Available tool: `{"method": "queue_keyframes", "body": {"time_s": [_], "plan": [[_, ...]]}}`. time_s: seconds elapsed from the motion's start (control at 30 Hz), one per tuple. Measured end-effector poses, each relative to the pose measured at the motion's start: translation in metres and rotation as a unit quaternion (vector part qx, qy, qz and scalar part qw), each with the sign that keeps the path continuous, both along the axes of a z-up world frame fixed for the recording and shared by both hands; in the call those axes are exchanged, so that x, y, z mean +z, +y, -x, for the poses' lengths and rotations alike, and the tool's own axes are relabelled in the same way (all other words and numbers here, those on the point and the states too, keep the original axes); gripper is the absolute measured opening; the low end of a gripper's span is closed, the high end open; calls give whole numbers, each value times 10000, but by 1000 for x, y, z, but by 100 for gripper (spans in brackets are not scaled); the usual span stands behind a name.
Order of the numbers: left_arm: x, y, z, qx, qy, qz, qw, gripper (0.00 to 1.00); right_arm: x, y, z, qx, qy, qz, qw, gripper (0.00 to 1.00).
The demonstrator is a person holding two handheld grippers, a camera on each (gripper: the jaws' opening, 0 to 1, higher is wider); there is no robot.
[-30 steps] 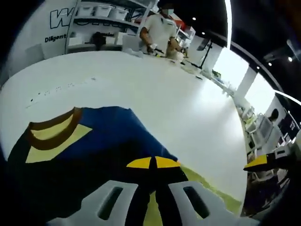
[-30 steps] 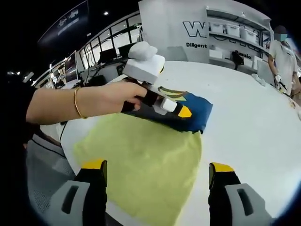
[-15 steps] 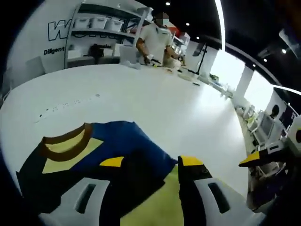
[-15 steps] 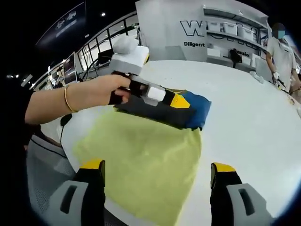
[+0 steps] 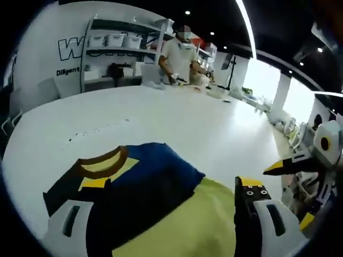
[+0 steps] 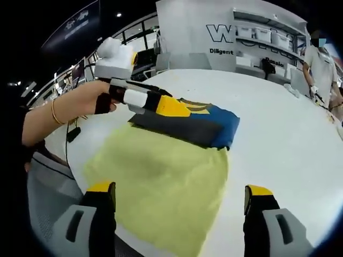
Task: Fold the garment on the visible template until the final outline fits inside the template.
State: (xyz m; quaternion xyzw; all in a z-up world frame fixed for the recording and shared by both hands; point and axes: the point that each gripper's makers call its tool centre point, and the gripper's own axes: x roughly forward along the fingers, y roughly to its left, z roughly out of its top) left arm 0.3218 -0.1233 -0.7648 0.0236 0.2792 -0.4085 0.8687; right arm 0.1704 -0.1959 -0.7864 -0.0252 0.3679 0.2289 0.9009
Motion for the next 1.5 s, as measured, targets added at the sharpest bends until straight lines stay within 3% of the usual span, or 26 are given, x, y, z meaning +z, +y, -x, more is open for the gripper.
{"method": "queue_keyframes", "body": {"time_s": [0.3,0.47,0.57,0.7,0.8,0.83,0.93,1.1,1.37,1.5], "plan": [[7,37,22,118,-238,-269,9993,99,-7,3,10,115,182,26,9998,99],[8,52,39,157,-145,-210,9996,99,-10,-1,17,72,226,86,9997,99],[5,65,50,104,-191,-468,9987,99,-11,-2,21,53,247,58,9997,99],[1,79,67,156,-38,-455,9988,99,-16,-5,27,9,327,103,9994,99],[1,81,68,173,-33,-449,9988,99,-17,-6,27,8,327,101,9994,98],[-10,97,84,58,22,-734,9973,99,-18,-7,30,-26,369,61,9993,97],[-16,107,93,105,99,-780,9968,99,-22,-8,35,-19,446,86,9990,97],[-22,129,116,310,424,-703,9961,97,-26,-8,42,4,529,149,9985,96],[-43,168,144,634,777,-1036,9896,95,-32,-13,49,-53,621,198,9979,97],[-51,177,156,746,915,-999,9880,90,-38,-14,54,-45,694,242,9973,95]]}}
